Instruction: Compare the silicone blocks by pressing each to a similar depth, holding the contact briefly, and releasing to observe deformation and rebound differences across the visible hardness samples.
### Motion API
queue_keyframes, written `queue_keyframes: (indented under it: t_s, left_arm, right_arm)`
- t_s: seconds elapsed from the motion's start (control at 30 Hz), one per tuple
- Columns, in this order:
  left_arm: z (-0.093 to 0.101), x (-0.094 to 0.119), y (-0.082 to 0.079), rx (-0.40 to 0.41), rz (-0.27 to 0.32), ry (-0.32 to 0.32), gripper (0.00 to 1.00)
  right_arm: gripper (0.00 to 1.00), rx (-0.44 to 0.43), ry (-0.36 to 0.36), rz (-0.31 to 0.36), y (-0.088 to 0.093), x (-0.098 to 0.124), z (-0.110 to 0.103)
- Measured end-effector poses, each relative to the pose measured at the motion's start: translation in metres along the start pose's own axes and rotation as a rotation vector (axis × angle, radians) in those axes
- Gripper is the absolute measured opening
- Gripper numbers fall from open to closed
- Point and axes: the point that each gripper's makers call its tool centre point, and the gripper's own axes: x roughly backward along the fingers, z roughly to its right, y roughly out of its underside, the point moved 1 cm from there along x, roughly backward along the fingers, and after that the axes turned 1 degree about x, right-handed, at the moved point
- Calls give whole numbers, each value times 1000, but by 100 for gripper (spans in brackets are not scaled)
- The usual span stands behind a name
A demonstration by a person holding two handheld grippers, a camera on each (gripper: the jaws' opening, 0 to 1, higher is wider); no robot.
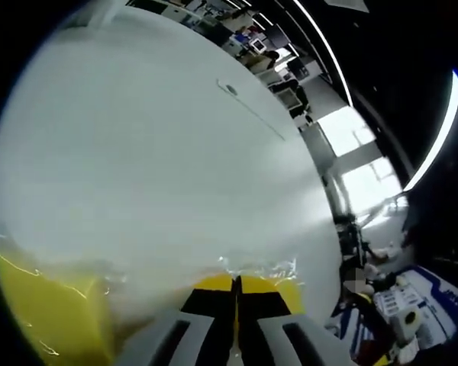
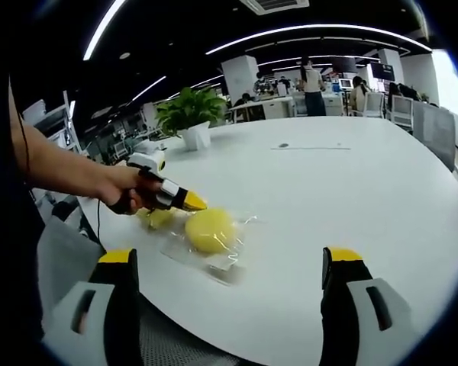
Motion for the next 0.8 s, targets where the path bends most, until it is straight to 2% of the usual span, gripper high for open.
queue_keyframes:
  t_s: [0.07,0.1,0.2,0.43,0.53,0.6,0.8]
  left_arm:
    - [0,0,0,-2,-13,5,0]
    - [-1,1,3,28,-34,4,0]
    - [-2,0,2,-7,-25,-2,0]
    - [-1,-1,1,19,-18,0,0]
    - [4,-2,0,12,-5,5,0]
    - [8,-3,-1,34,-2,18,0]
    - [19,-3,-5,14,-3,44,0]
  right_arm:
    - [95,-17,-11,0,1,0,-1]
    - [95,-18,-17,-5,2,0,-2]
    - [96,-20,-20,-10,3,1,-2]
    - [96,-28,-5,-27,7,3,4]
    - [96,-31,-7,-18,5,4,4]
    - [96,-27,-6,-18,5,4,4]
    - [96,-24,-7,-11,2,3,6]
